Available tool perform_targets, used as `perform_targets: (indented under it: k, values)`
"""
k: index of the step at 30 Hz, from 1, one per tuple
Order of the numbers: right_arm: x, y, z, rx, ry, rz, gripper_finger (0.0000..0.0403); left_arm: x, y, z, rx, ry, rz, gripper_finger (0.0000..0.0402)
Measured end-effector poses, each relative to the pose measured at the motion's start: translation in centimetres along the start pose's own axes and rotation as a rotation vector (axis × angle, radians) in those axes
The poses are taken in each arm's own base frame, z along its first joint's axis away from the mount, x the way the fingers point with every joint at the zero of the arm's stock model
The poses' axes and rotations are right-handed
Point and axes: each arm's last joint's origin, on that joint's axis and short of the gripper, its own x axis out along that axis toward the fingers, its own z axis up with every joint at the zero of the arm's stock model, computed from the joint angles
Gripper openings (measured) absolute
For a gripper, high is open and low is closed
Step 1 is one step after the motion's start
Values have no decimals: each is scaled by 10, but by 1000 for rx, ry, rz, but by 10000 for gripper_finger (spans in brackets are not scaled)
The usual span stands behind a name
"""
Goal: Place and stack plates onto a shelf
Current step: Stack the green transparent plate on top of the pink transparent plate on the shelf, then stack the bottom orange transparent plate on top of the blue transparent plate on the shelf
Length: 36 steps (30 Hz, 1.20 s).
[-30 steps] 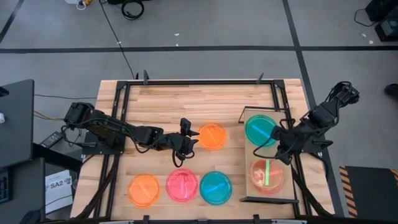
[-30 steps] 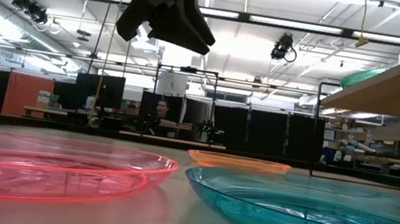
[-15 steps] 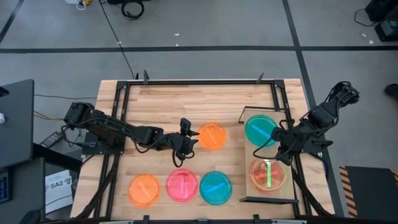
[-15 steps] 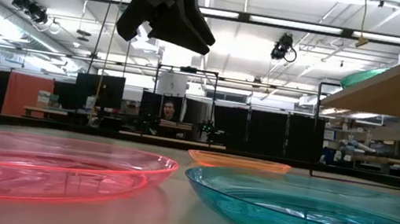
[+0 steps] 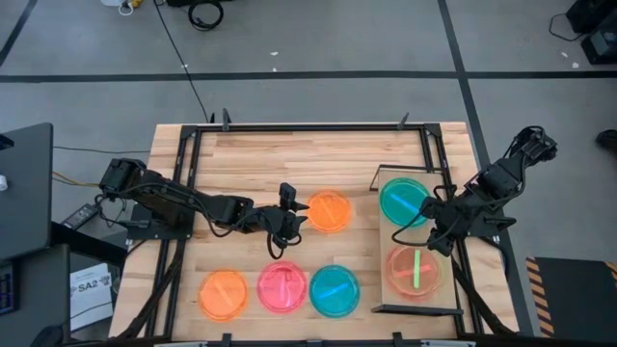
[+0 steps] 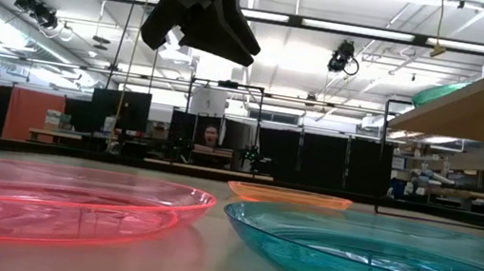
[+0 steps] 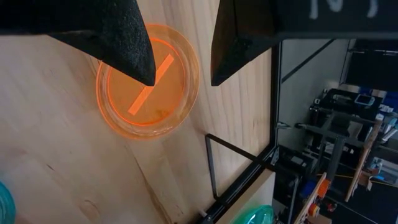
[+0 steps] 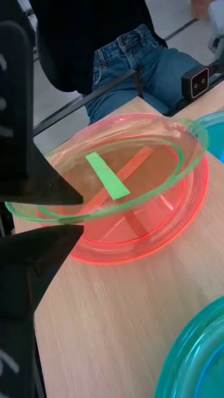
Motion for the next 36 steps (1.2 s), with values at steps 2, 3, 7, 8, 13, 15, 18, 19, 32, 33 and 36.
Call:
perform_targets:
  k: [2,3,7,8,13,15,18,19,32,33,36]
  values:
    - [0,-1,0,1,1,-6,79,0,0,0,0,0,0,162]
    - [0,-1,0,1,1,-9,84,0,0,0,0,0,0,162]
    - [0,-2,0,3,3,-19,104,0,0,0,0,1,0,162]
    - [0,-2,0,3,3,-19,108,0,0,0,0,1,0,162]
    - [0,-2,0,3,3,-19,128,0,0,0,0,1,0,162]
    - [0,-2,0,3,3,-19,135,0,0,0,0,1,0,162]
    - [0,-2,0,3,3,-19,144,0,0,0,0,0,0,162]
    - [0,-2,0,3,3,-19,147,0,0,0,0,1,0,162]
    - [0,0,2,-23,-59,-8,152,-1,2,-2,-60,63,102,162]
    - [0,0,2,-24,-72,-4,152,-1,2,-1,-70,66,110,162]
    - [0,1,4,-23,-118,-5,152,-2,0,0,-132,61,113,162]
